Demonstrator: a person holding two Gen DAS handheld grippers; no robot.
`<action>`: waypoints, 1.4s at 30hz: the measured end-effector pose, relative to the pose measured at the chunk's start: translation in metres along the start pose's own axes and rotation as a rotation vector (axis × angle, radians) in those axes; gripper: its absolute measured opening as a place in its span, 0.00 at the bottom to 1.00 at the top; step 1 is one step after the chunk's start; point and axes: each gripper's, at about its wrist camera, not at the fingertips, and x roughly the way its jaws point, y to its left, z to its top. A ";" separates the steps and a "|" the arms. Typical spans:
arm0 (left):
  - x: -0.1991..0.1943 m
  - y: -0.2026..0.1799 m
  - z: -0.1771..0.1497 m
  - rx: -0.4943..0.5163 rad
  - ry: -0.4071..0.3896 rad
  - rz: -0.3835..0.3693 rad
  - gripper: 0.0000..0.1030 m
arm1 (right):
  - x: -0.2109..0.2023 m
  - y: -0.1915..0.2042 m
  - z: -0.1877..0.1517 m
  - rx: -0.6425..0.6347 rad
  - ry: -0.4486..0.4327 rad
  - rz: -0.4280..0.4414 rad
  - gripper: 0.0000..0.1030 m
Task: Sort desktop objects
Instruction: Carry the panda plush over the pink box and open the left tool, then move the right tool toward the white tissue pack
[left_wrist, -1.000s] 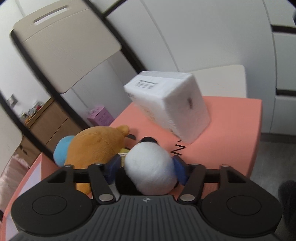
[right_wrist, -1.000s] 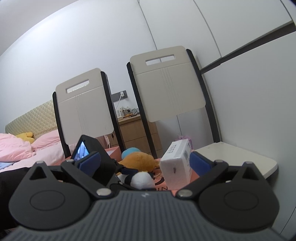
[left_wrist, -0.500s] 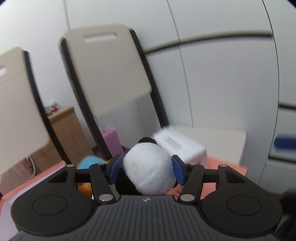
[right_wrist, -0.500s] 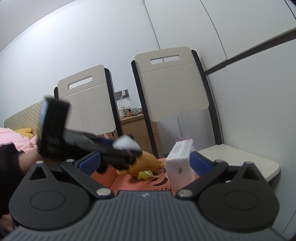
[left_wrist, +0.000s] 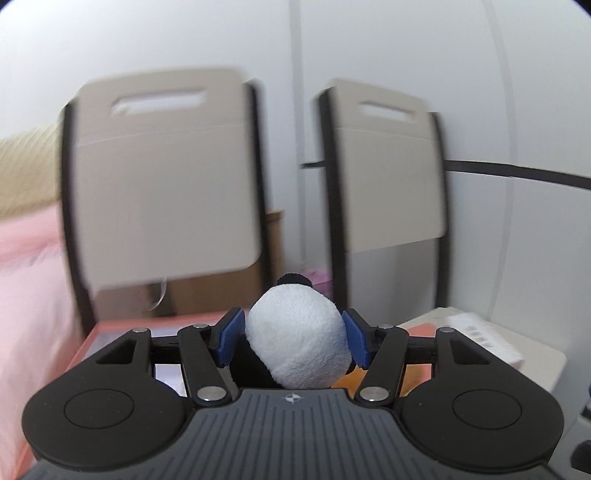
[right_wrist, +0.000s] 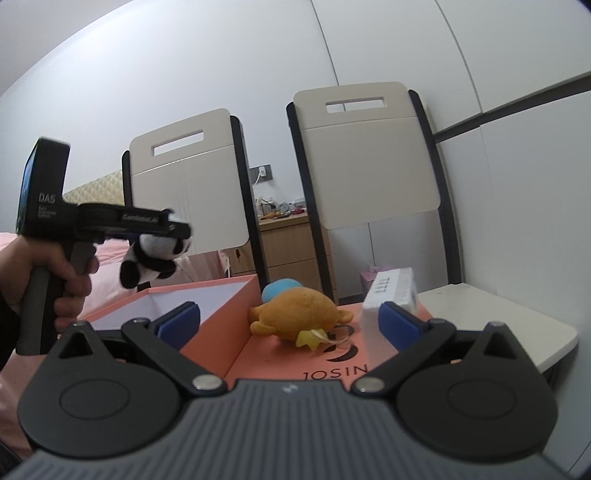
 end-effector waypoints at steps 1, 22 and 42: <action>0.001 0.004 -0.002 -0.011 0.011 0.013 0.61 | 0.002 0.002 -0.001 -0.002 0.004 0.004 1.00; 0.030 0.036 -0.043 -0.115 0.148 0.082 0.76 | 0.025 0.019 -0.009 0.005 0.062 0.055 1.00; -0.064 0.028 -0.040 -0.136 -0.017 0.088 1.00 | 0.032 0.014 0.002 0.007 0.104 0.037 1.00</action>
